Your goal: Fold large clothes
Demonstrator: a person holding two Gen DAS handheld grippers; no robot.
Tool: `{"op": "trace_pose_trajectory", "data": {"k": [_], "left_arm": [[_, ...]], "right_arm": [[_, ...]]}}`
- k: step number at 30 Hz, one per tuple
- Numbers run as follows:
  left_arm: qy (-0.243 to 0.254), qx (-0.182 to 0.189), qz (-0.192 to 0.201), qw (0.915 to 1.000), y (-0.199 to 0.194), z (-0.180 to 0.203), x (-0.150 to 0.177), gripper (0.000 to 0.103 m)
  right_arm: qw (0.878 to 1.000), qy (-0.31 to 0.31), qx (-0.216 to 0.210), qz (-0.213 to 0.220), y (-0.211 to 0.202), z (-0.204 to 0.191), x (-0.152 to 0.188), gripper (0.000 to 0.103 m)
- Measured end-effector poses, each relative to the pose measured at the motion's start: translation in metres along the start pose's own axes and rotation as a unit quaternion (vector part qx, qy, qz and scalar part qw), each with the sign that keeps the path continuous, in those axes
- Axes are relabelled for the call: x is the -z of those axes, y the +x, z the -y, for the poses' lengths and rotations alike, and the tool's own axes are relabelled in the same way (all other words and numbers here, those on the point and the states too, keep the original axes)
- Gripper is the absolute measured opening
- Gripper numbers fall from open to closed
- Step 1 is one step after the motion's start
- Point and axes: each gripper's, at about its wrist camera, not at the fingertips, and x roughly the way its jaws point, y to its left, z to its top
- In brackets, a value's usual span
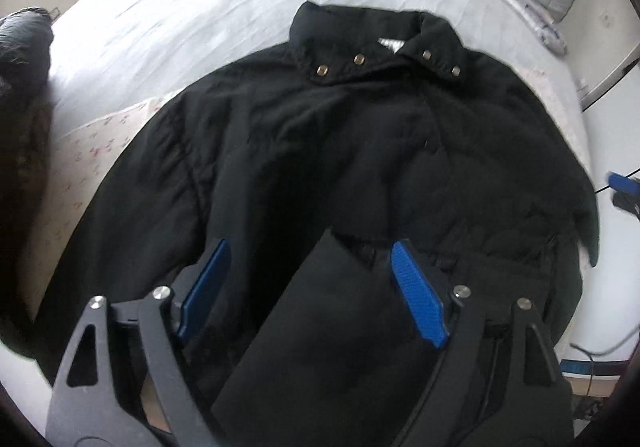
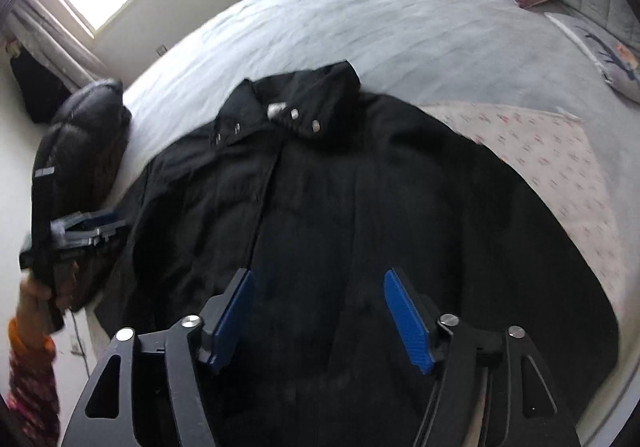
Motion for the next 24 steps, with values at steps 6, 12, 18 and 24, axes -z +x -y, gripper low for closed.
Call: {"op": "trace_pose_trajectory", "data": {"k": [6,12,18,24], "left_arm": [[-0.035,-0.010,-0.059,0.9976,0.016,0.009,0.002,0.083],[-0.053,-0.039,-0.100,0.9928,0.046,0.012,-0.001,0.083],[-0.072,-0.026,-0.115,0.9905,0.061,0.006,0.007,0.045],[-0.076,0.000,-0.068,0.9948,0.009,-0.006,0.037,0.010]], "right_arm": [[0.998,0.005,0.042,-0.054,0.004,0.001,0.032,0.073],[0.992,0.052,0.065,-0.099,0.043,0.028,0.039,0.073],[0.982,0.112,0.024,-0.151,0.099,0.051,0.044,0.055],[0.988,0.087,-0.002,-0.131,0.076,0.052,0.070,0.010]]}}
